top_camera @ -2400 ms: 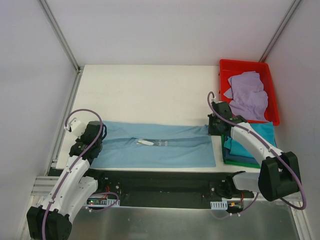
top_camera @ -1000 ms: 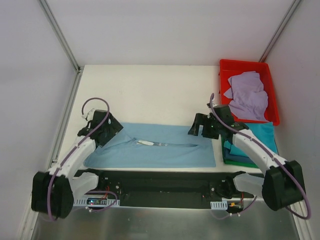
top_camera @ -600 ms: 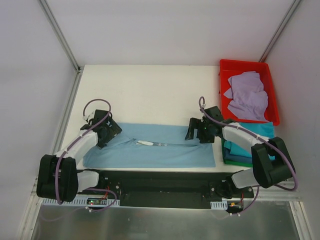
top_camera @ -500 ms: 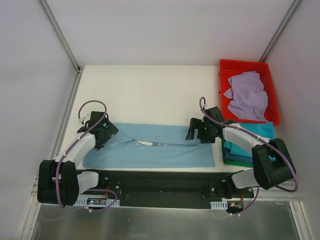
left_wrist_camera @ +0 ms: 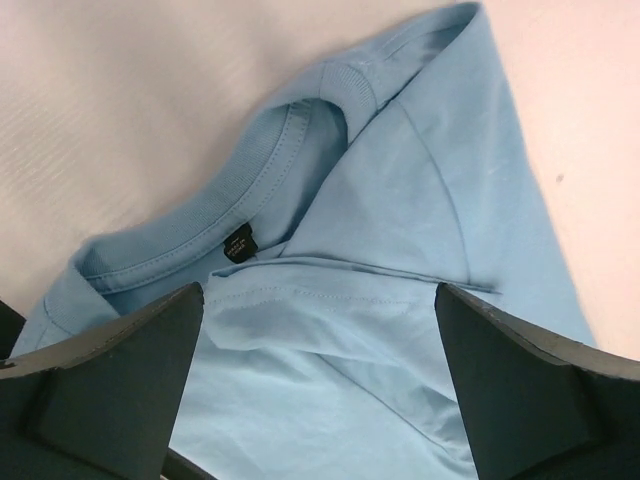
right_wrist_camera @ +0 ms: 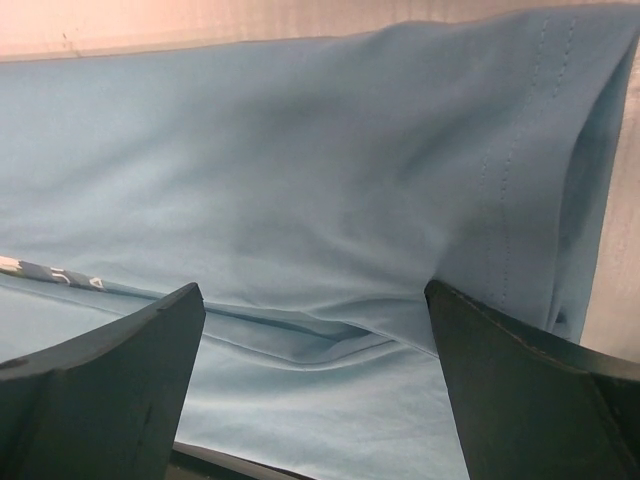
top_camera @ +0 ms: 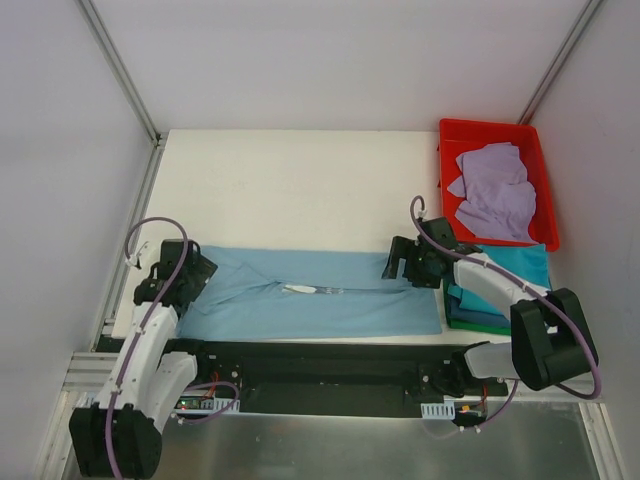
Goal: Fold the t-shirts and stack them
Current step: Fold the other side of the tshirt into a rectangle, then rotate the tshirt 90 degrees
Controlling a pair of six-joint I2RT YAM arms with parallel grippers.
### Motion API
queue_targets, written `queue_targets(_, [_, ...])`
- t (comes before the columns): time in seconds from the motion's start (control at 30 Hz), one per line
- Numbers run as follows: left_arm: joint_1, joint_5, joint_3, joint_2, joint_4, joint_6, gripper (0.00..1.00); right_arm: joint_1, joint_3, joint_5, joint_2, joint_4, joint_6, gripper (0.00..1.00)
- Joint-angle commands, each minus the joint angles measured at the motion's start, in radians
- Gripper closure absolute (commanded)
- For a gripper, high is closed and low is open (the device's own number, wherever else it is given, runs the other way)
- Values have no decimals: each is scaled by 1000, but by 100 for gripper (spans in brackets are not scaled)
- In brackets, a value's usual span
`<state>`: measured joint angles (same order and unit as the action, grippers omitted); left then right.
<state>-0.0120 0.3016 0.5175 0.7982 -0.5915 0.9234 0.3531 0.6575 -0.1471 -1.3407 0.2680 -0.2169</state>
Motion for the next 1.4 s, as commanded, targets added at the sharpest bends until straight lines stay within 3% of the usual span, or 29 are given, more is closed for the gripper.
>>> queue_targets(0.0, [4, -25, -8, -120, -33, 11, 1, -19, -45, 50, 11, 54, 8, 4])
queue_targets(0.13, [4, -267, -17, -104, 152, -116, 1, -23, -50, 37, 14, 40, 11, 4])
queue_targets(0.37, [-29, -527, 15, 177, 360, -147, 1, -31, -53, 6, 9, 30, 10, 4])
queue_targets(0.5, [-190, -452, 58, 350, 401, -170, 1, -31, -53, -6, 24, 34, 8, 4])
queue_targets(0.7, [-200, -265, 98, 562, 398, -46, 1, -26, -81, -60, 54, 53, -9, 4])
queue_targets(0.83, [-200, -139, 240, 715, 381, -34, 1, -8, -124, -89, 103, 85, -13, 4])
queue_targets(0.97, [-194, -145, 568, 982, 354, -78, 1, 56, -168, -150, 179, 109, -24, 4])
queue_targets(1.23, [-224, -658, 1641, 1743, 262, -115, 1, 395, -168, -298, 259, 33, -94, 4])
queue_targets(1.3, [-235, -778, 1906, 1890, 259, -49, 1, 484, -135, -325, 242, -19, -81, 4])
queue_targets(1.37, [-253, -809, 2077, 1969, 274, -15, 1, 529, -101, -324, 245, -44, -64, 4])
